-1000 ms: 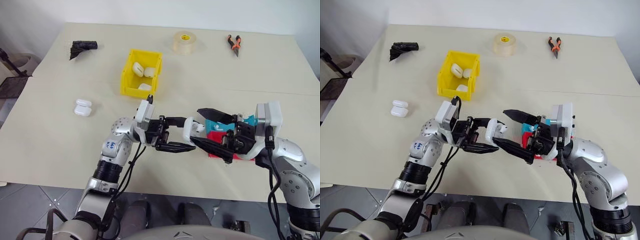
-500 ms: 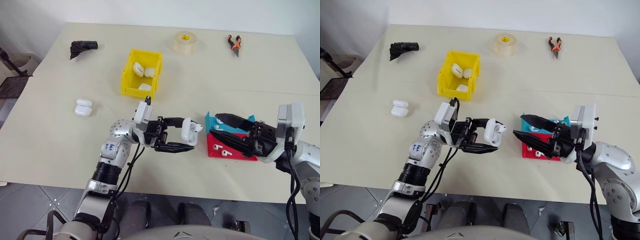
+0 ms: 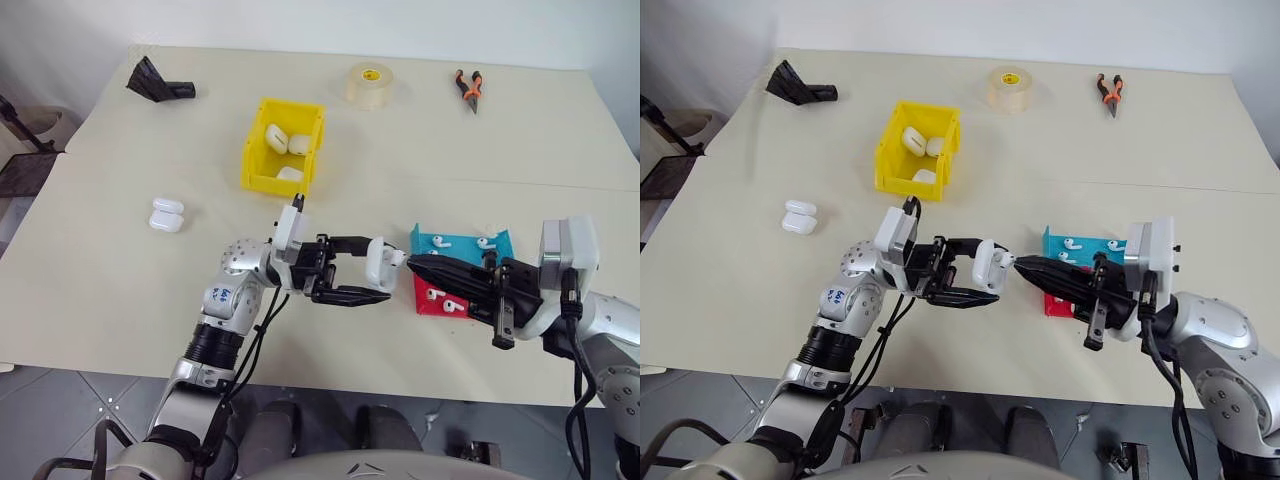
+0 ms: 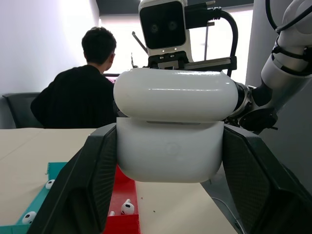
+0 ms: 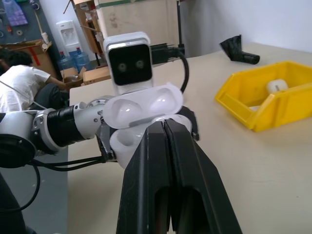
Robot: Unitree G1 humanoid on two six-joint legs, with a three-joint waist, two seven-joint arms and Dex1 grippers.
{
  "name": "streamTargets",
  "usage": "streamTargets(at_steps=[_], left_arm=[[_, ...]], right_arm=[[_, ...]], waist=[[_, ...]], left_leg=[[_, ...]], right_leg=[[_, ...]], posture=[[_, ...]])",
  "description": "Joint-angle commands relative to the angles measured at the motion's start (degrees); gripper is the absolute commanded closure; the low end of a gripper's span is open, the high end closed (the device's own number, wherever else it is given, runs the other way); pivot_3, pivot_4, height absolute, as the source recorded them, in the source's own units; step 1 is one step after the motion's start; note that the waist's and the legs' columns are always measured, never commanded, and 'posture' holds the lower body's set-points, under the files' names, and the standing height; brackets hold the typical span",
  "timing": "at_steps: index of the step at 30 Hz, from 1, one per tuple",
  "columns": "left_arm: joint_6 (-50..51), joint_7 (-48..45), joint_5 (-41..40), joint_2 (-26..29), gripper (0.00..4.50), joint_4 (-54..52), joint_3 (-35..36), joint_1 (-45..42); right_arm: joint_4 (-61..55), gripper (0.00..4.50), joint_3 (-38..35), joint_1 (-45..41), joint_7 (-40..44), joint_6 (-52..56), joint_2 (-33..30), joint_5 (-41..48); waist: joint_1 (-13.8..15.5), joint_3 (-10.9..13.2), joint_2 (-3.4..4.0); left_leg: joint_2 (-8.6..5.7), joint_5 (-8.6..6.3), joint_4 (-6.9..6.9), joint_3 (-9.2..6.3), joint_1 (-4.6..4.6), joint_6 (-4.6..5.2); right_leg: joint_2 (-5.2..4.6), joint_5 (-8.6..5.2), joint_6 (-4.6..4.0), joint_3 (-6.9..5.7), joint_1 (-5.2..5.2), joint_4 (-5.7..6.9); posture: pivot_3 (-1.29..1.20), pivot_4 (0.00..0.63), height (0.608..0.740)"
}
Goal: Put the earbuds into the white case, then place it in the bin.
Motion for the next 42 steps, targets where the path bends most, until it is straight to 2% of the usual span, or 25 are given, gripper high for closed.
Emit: streamTargets(at_steps=[1,8,13,16,21,26,27,34,39,42], left_arm=[[-0.8,0.2,-0.1,-0.1,1.71,-0.3,0.0,-0.7],[-0.7,0.4,-0.2,0.0,1.71,-0.9,0.0,-0.2],[-0.4,0.6,-0.4,0.6,1.71,-1.6,0.1,0.6],[-0.4,1.0,-0.3,0.9,1.71,-1.8,0.3,1.0],[-1.0,1.8,0.2,1.6,1.71,-1.7,0.3,1.2],[-1.0,2.6,0.4,2.0,1.71,-2.2,0.1,1.5],[-1.0,2.7,0.5,2.0,1.71,-2.3,0.1,1.6],[-1.6,4.4,0.9,2.1,1.71,-3.5,0.3,2.9],[-2.1,5.5,1.1,2.0,1.71,-3.9,0.2,3.6],[-2.4,6.3,1.1,1.6,1.71,-4.2,0.0,4.1]], right_arm=[[-1.9,4.46,1.7,-1.5,-1.3,0.0,1.0,0.0],[-1.2,4.46,1.9,-2.7,-1.6,-0.1,1.2,0.2],[-0.6,4.46,-3.1,-0.6,-2.8,1.3,-0.4,3.1],[0.7,3.93,-6.6,2.8,-1.7,0.8,-2.1,0.5],[7.4,2.17,-12.2,12.8,8.7,-7.8,-6.5,-12.0],[17.1,0.48,-16.2,12.7,14.2,-10.7,-9.5,-15.0],[18.4,0.09,-15.8,11.6,14.9,-11.1,-10.2,-15.7],[29.4,0.04,-8.6,-1.7,21.1,-11.6,-17.1,-20.9],[39.0,0.04,2.8,-17.1,23.6,-10.0,-21.5,-29.0],[49.1,0.04,14.0,-29.6,27.2,-12.0,-23.1,-39.7]], waist=[[0.0,0.0,0.00],[0.0,0.0,0.00],[0.0,0.0,0.00],[0.1,0.0,0.00],[0.2,0.0,0.00],[-0.1,0.0,0.01],[-0.1,0.0,0.00],[-0.1,0.0,0.01],[0.0,0.0,0.00],[-0.2,0.0,0.05]], left_leg=[[0.00,0.00,0.00,0.00,0.00,0.00],[0.00,0.00,0.00,-0.01,0.00,0.00],[0.00,0.00,0.00,-0.01,0.00,0.00],[-0.01,0.00,0.00,-0.01,0.00,0.00],[-0.07,0.01,-0.01,-0.01,-0.01,0.05],[-0.03,0.01,-0.02,0.08,0.03,0.07],[-0.01,0.01,-0.02,0.08,0.03,0.06],[0.03,0.01,-0.02,0.10,0.03,0.06],[0.00,0.01,0.00,0.05,-0.03,0.06],[0.00,0.01,0.00,0.12,-0.03,0.06]], right_leg=[[0.01,0.00,0.00,0.00,0.00,0.00],[0.00,0.00,0.00,0.00,0.00,0.00],[0.00,0.00,0.00,-0.01,0.00,0.00],[-0.01,0.00,0.00,-0.02,0.01,0.00],[-0.03,0.00,0.00,0.02,0.05,-0.02],[-0.01,0.00,0.00,0.04,0.06,-0.04],[0.00,0.00,0.00,0.04,0.06,-0.04],[0.01,0.00,0.00,0.04,0.06,-0.11],[-0.04,0.00,0.01,0.01,0.04,-0.14],[-0.05,0.00,0.01,0.01,0.00,-0.18]], posture=[[0.00,0.150,0.740],[0.00,0.150,0.740],[0.00,0.150,0.740],[0.00,0.150,0.740],[0.00,0.150,0.740],[0.00,0.150,0.740],[0.00,0.150,0.740],[0.00,0.150,0.740],[0.00,0.150,0.740],[0.00,0.150,0.740]])
